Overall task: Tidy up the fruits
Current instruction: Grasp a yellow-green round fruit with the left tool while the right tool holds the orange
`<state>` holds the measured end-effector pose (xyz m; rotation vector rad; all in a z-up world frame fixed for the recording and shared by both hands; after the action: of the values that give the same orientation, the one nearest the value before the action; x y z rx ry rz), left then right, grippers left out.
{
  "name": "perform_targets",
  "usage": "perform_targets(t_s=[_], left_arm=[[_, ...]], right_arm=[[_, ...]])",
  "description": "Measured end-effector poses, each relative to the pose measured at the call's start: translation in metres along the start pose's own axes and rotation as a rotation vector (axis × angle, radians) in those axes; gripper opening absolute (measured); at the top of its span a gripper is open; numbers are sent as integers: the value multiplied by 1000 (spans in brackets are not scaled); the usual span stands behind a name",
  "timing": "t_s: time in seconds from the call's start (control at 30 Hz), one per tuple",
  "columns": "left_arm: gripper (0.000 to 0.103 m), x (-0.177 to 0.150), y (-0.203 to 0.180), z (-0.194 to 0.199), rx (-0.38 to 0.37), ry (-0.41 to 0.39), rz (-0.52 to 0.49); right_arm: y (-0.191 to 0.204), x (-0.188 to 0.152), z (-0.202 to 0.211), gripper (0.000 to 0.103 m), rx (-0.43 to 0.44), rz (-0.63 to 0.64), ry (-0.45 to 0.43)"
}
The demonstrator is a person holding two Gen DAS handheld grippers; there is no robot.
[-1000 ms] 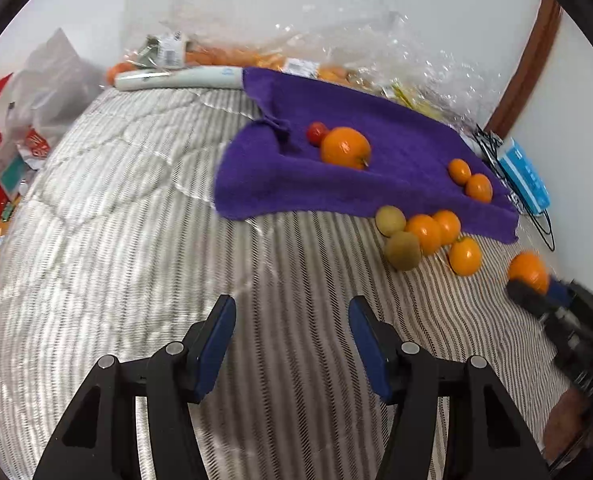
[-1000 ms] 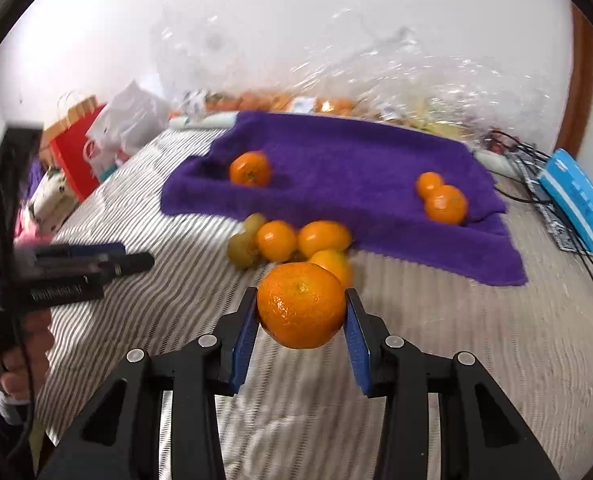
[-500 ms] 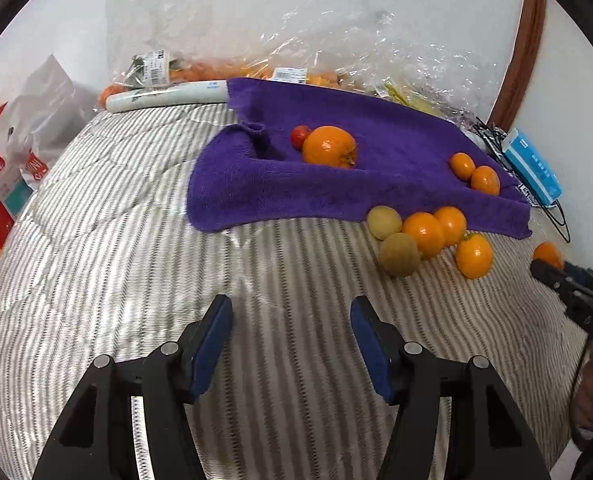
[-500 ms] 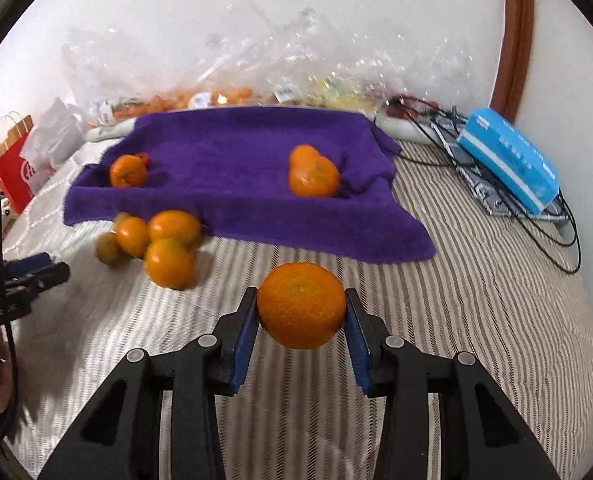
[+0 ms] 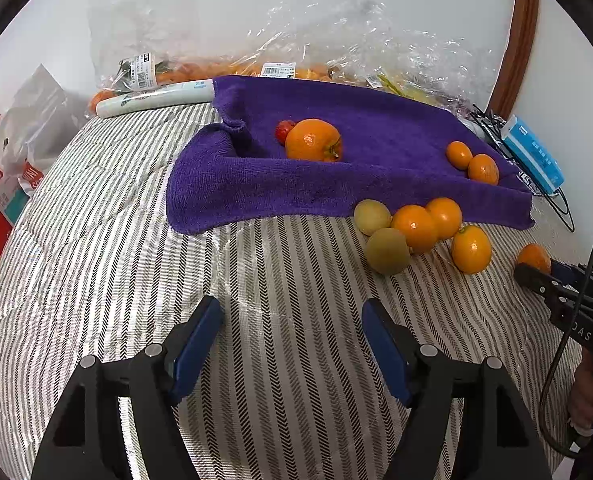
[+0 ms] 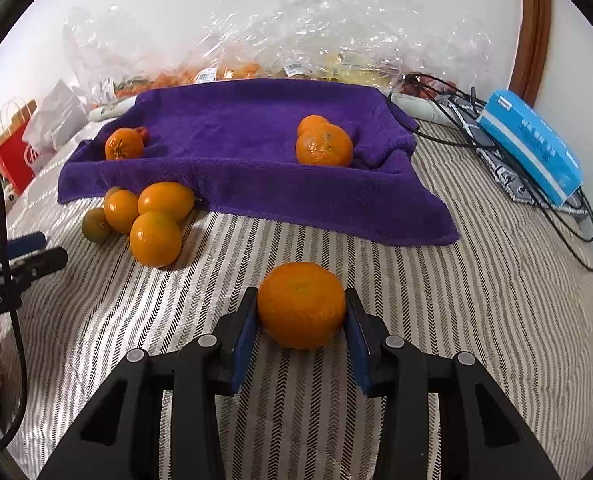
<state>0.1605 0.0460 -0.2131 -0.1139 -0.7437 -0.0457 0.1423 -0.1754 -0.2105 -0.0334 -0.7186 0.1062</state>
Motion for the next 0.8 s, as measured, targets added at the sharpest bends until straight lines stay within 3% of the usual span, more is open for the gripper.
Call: perform_targets(t_s=[0.8], left_arm=[[67, 13, -24, -9, -99, -5, 101]], right_arm=[[-22, 4, 1, 41, 41, -60, -20]])
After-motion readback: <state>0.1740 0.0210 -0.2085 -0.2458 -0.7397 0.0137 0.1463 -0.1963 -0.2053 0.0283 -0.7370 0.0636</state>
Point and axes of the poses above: each gripper's, at about its wrist camera, not at the fingertips, and z roughly against the way its jaws point, y to its left, x to its top, the point moved 5 cm from there along -z, roughly the way its jaws point, and after that the axes turned 4 degrees about -y, right-handed, at the moved point
